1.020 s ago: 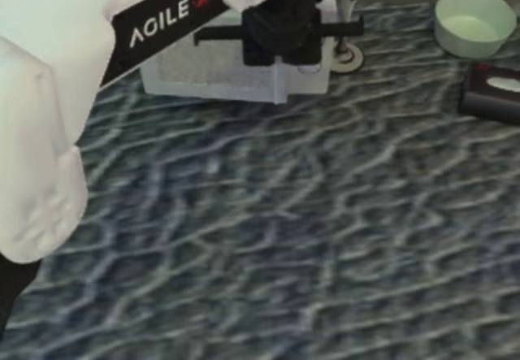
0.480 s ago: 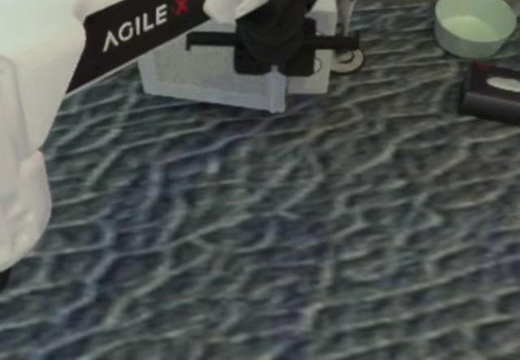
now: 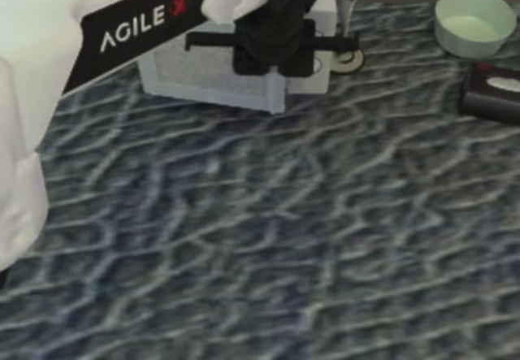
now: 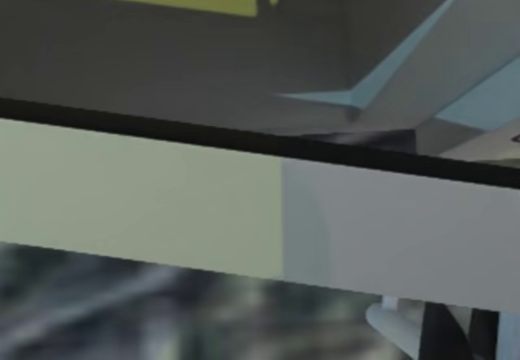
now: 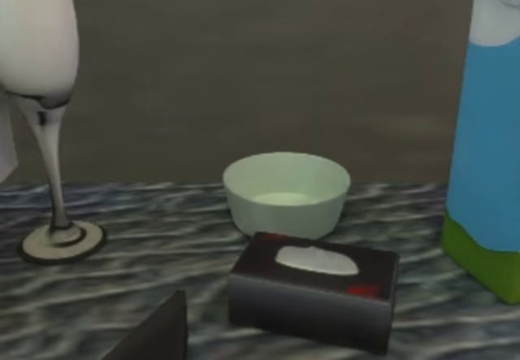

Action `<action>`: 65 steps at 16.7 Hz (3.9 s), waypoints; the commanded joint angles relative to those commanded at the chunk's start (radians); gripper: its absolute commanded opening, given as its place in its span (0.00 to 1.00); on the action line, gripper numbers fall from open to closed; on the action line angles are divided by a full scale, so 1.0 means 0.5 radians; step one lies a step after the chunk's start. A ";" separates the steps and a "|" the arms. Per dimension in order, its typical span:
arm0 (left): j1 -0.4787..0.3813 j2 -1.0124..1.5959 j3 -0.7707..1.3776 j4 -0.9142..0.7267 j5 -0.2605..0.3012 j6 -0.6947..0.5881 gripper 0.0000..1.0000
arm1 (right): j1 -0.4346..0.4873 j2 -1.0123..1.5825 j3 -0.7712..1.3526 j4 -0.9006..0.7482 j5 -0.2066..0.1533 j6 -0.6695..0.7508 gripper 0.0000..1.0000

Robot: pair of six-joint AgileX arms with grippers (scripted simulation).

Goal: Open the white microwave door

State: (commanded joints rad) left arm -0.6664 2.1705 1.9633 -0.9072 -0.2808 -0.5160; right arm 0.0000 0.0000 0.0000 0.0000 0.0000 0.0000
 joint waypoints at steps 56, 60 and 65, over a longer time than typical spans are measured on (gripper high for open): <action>0.012 -0.236 -0.369 0.199 0.124 0.235 0.00 | 0.000 0.000 0.000 0.000 0.000 0.000 1.00; 0.038 -0.332 -0.553 0.257 0.184 0.371 0.00 | 0.000 0.000 0.000 0.000 0.000 0.000 1.00; 0.048 -0.392 -0.600 0.303 0.209 0.418 0.00 | 0.000 0.000 0.000 0.000 0.000 0.000 1.00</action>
State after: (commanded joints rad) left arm -0.6424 1.9748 1.6635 -0.7555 -0.1764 -0.3068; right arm 0.0000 0.0000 0.0000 0.0000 0.0000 0.0000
